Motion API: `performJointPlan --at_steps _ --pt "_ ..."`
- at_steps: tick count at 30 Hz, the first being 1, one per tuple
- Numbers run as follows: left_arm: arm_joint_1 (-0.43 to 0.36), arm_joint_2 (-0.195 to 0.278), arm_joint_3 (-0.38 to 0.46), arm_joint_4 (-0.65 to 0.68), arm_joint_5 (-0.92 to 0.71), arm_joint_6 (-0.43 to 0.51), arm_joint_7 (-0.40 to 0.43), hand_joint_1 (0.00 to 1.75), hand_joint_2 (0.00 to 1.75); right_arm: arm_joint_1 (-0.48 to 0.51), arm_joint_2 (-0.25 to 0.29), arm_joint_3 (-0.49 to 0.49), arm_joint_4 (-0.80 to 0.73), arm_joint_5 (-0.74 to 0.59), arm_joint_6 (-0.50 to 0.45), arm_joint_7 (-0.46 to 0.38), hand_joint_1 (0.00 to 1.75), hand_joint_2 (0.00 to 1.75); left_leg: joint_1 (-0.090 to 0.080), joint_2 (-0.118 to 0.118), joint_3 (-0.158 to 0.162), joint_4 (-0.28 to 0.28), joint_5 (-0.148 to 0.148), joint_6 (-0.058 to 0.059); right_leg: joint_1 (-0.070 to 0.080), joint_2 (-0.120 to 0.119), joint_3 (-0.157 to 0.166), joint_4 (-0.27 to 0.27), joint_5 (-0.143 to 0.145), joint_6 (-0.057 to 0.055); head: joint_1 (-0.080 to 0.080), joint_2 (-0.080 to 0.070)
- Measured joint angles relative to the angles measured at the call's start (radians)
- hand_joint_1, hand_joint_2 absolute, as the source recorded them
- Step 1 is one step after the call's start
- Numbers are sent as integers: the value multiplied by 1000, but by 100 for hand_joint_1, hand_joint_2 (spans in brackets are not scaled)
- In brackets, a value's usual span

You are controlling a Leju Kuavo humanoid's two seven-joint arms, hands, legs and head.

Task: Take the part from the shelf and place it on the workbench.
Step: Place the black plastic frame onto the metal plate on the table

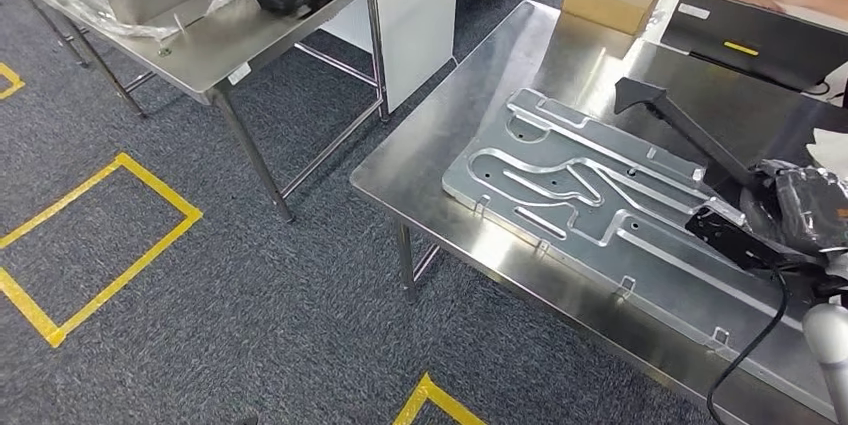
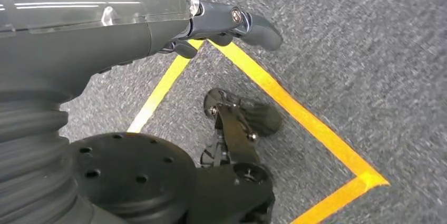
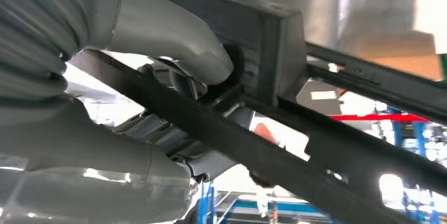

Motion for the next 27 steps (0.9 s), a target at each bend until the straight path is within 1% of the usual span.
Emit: performJointPlan --at_steps 1,2,3,4,5,6,7,8,9,10,11,12,13,14,16,17,18,19,20,22,23,24,25,26,27 --pt "-1 0 0 0 0 -3 -2 0 175 0 -3 2 -4 -4 11 2 175 175 1 -1 2 -1 -2 -5 1 0 1 0 -2 -10 -1 0" --pt "-2 0 0 0 0 -5 -3 0 175 -1 -5 3 -8 -5 20 4 175 175 4 -2 3 2 -6 -10 1 -3 5 -2 -3 -18 -1 0" --pt "-3 1 0 0 0 -7 -4 0 175 -2 -8 4 -11 -6 25 7 131 131 6 -1 -1 16 -17 -15 2 -7 10 -4 -4 -26 -1 0" --pt "-3 1 0 0 0 -8 -5 0 175 -4 -11 5 -14 -6 28 8 87 87 7 0 -16 50 -38 -18 2 -12 14 -7 -5 -33 -2 0" --pt "-3 1 0 0 -1 -10 -6 0 175 -5 -13 6 -16 -6 31 11 44 44 7 2 -41 104 -67 -20 3 -17 18 -8 -6 -39 -2 0" --pt "-2 1 0 0 -2 -13 -8 0 131 -4 -14 6 -14 -6 34 14 0 0 7 3 -75 173 -98 -20 4 -22 19 -9 -7 -42 -2 0" --pt "-1 2 0 0 -2 -15 -10 0 87 -2 -15 8 -11 -4 36 19 0 0 7 3 -108 238 -122 -21 6 -25 19 -9 -7 -43 -2 0" --pt "0 2 0 0 -3 -17 -11 0 44 1 -15 10 -7 -1 37 23 0 0 7 3 -129 279 -130 -21 6 -26 18 -9 -7 -43 -2 0" --pt "2 2 0 0 -3 -17 -12 0 0 5 -15 12 -2 2 37 27 0 0 8 3 -134 285 -118 -20 7 -26 18 -8 -7 -43 -2 0" --pt "4 4 0 0 -2 -17 -14 0 0 7 -15 15 2 5 36 29 0 0 8 3 -120 251 -89 -19 6 -24 18 -8 -8 -43 -2 0" --pt "5 6 0 0 -2 -17 -15 0 0 9 -15 18 5 7 35 30 0 0 8 3 -92 188 -50 -16 5 -21 19 -6 -8 -41 -2 0" --pt "5 7 0 0 -1 -17 -17 0 0 9 -15 19 8 9 34 31 0 0 7 3 -63 122 -21 -13 5 -18 18 -4 -9 -37 -2 0" --pt "4 9 0 0 0 -17 -19 0 0 11 -16 20 11 10 33 32 0 0 6 2 -38 66 -2 -10 6 -14 16 -2 -10 -32 -2 0" --pt "4 9 0 0 0 -17 -21 0 0 13 -17 20 13 11 31 33 0 0 4 2 -24 32 4 -6 8 -11 14 -1 -9 -25 -2 0" --pt "3 10 0 0 0 -17 -24 0 0 20 -20 20 17 13 28 36 0 0 0 3 -19 14 2 3 7 -7 12 -5 -4 -9 -2 0" --pt "3 10 0 0 0 -17 -24 0 0 24 -21 20 18 14 26 37 0 0 1 4 -18 11 6 10 5 -7 12 -7 -3 -2 -2 0" --pt "2 10 0 0 0 -17 -24 0 0 28 -22 20 18 15 23 38 0 0 1 5 -16 6 10 18 3 -7 10 -1 -9 3 -2 0" --pt "2 10 0 0 0 -17 -24 0 0 31 -23 20 19 16 20 39 0 0 2 6 -14 0 14 25 1 -7 -1 24 -27 6 -2 0" --pt "1 10 0 0 0 -16 -24 0 0 34 -24 20 19 18 17 39 0 0 3 7 -12 -3 17 30 1 -7 -22 70 -55 8 -1 0" --pt "1 10 0 0 0 -16 -23 0 0 41 -25 19 21 20 13 40 0 0 -1 7 -13 -4 17 35 1 -7 -83 199 -113 11 -1 0" --pt "1 10 0 0 0 -16 -23 0 0 47 -25 19 23 21 12 41 0 0 -3 7 -12 -4 17 36 1 -7 -106 246 -125 12 -1 0" --pt "1 10 0 0 0 -16 -23 0 0 52 -25 19 24 22 11 41 0 0 -4 6 -12 -4 16 37 1 -7 -114 260 -119 12 -1 0" --pt "1 10 0 0 -1 -16 -23 0 0 55 -25 19 25 22 11 42 0 0 -5 6 -10 -3 16 37 1 -7 -103 236 -97 11 -1 0" --pt "1 10 0 0 -1 -16 -23 0 0 57 -25 19 25 23 10 42 0 0 -6 6 -8 -3 15 36 2 -7 -74 177 -61 8 -1 0" --pt "1 10 0 0 -1 -16 -23 0 0 57 -25 19 25 23 10 42 0 0 -7 6 -7 -3 13 35 3 -8 -38 106 -32 4 -1 0"
